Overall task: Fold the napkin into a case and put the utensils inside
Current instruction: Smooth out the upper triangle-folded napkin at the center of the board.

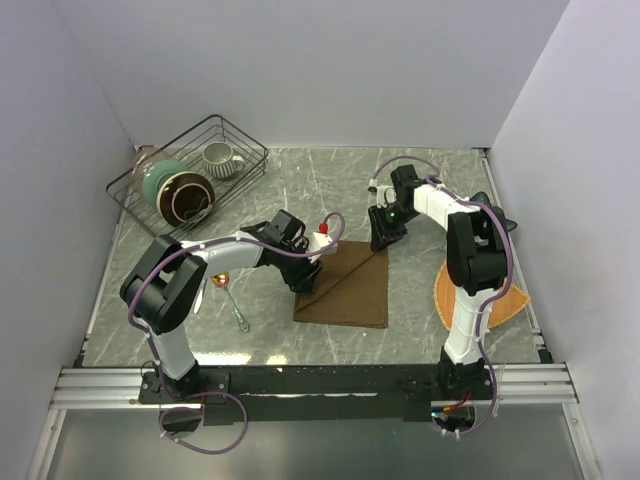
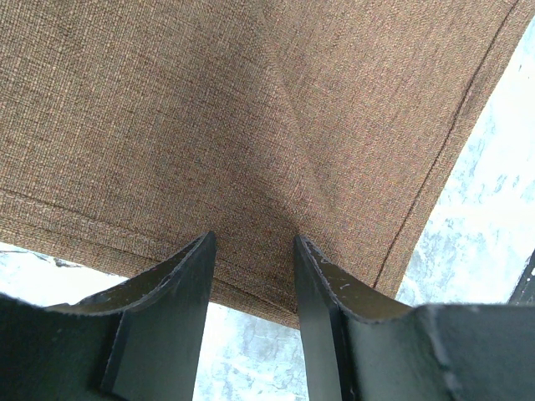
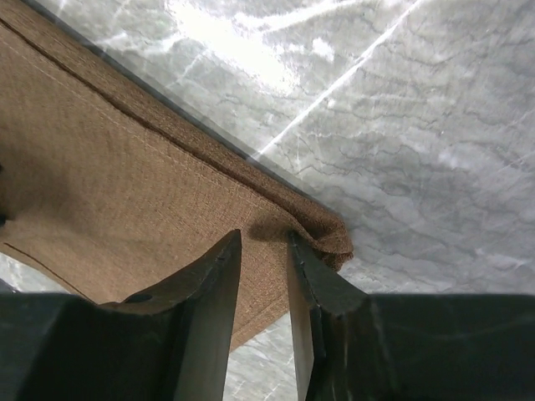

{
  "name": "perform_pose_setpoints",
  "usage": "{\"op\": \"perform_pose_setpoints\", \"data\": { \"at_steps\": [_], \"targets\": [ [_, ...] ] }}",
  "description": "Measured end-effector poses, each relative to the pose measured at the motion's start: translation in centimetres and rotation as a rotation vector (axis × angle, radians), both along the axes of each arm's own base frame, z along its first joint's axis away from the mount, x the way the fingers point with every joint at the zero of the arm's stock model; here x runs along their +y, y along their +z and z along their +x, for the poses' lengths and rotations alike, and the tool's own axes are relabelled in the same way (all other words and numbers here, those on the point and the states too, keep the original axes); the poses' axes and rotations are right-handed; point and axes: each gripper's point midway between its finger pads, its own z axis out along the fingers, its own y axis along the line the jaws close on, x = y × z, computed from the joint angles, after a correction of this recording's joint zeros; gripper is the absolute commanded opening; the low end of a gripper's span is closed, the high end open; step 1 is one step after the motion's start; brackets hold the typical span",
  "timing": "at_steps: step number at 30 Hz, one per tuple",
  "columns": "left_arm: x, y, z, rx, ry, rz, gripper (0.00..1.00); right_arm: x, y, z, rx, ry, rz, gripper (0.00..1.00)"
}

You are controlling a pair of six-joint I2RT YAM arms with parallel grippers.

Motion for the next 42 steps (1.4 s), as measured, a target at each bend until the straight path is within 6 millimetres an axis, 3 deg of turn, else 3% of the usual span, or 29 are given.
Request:
{"op": "perform_pose_setpoints", "data": {
  "at_steps": [10,18,22,29,42],
  "targets": [
    [0.0,0.0,0.0,0.0,-0.001,0.0,0.49,1.0,0.9,-0.2,-0.001,0.033,0.072,0.54],
    [0.0,0.0,0.0,-0.005,-0.007,0.001,0.49,2.0,3.1,2.0,-0.075,0.053,0.117,0.61],
    [0.0,0.0,0.0,-0.006,-0.009,0.001,0.49,2.2,3.2,2.6,-0.086,0.061,0.125,0.6],
    [0.0,0.0,0.0,-0.007,-0.01,0.001,0.49,2.3,1.6,2.5,-0.05,0.076,0.122,0.56],
    [0.0,0.0,0.0,-0.007,-0.01,0.001,0.49,1.8,0.2,1.5,-0.03,0.099,0.09,0.28]
  ]
}}
